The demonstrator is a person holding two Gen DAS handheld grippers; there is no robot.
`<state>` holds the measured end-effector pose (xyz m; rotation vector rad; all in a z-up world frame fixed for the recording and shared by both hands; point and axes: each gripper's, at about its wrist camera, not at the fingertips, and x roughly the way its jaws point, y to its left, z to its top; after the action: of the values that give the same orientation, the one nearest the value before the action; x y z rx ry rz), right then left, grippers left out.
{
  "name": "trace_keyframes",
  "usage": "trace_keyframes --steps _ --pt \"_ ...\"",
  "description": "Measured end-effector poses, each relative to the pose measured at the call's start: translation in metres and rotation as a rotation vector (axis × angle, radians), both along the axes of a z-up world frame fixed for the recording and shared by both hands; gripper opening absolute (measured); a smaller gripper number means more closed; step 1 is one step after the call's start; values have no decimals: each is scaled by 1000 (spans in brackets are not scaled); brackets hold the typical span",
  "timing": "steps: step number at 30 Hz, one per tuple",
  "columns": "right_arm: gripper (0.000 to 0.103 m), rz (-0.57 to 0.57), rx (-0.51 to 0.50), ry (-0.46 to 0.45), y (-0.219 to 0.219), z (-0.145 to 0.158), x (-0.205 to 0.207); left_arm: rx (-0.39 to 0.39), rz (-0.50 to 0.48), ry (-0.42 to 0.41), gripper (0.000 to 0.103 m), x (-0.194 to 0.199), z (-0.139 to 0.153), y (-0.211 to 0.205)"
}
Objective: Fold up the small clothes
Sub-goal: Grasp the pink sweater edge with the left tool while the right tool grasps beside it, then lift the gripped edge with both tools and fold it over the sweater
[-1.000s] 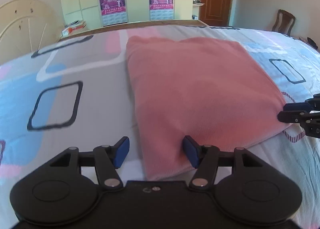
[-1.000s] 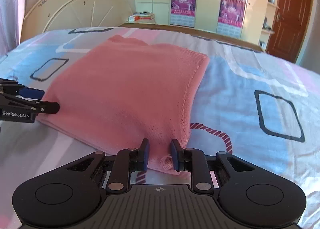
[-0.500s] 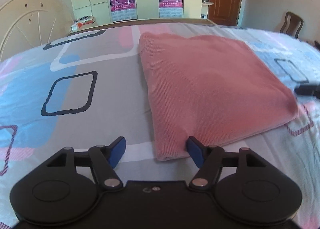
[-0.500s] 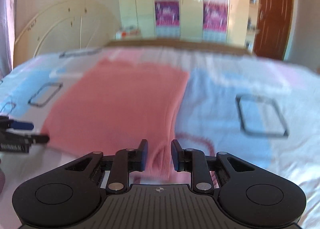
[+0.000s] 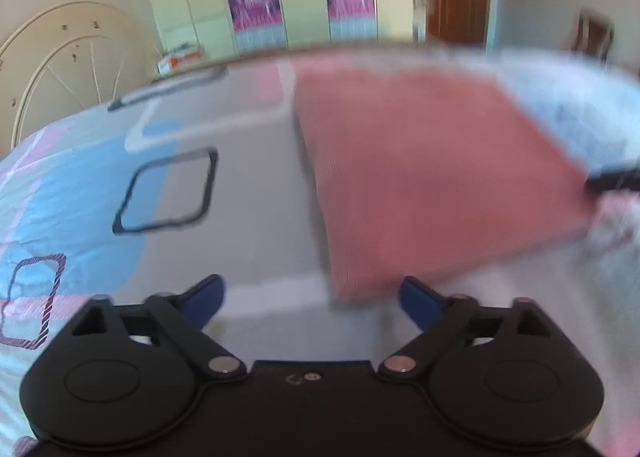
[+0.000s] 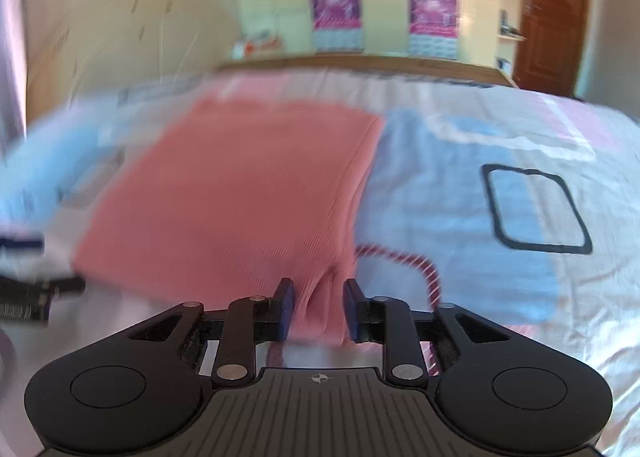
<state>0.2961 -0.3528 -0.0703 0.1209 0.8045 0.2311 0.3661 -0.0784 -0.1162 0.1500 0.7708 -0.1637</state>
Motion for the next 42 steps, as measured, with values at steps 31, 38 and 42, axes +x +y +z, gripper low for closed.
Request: trace_keyframes --steps 31,38,42 --pt "37 104 652 310 -65 -57 156 -431 3 294 74 159 -23 -8" --pt "27 78 511 252 -42 -48 153 -358 -19 275 61 162 -17 -23" --pt "19 121 270 186 -7 -21 148 -234 -69 204 36 153 2 -41"
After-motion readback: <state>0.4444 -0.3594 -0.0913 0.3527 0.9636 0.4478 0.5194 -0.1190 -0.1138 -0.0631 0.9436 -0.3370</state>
